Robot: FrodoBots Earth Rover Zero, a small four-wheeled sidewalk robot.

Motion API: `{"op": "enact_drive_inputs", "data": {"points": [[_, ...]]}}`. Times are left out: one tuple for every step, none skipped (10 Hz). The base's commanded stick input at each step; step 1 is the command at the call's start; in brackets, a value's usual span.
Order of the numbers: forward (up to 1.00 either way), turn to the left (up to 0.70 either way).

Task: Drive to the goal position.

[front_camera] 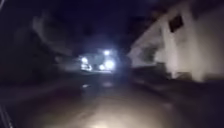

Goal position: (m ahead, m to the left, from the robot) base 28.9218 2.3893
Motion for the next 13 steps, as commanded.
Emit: {"op": "enact_drive_inputs", "data": {"points": [[0.7, 0.0], [0.7, 0.0], [0.7, 0.0], [0.7, 0.0], [0.7, 0.0], [0.7, 0.0], [0.7, 0.0], [0.7, 0.0], [0.7, 0.0], [0.7, 0.0], [0.7, 0.0], [0.7, 0.0], [0.7, 0.0]]}}
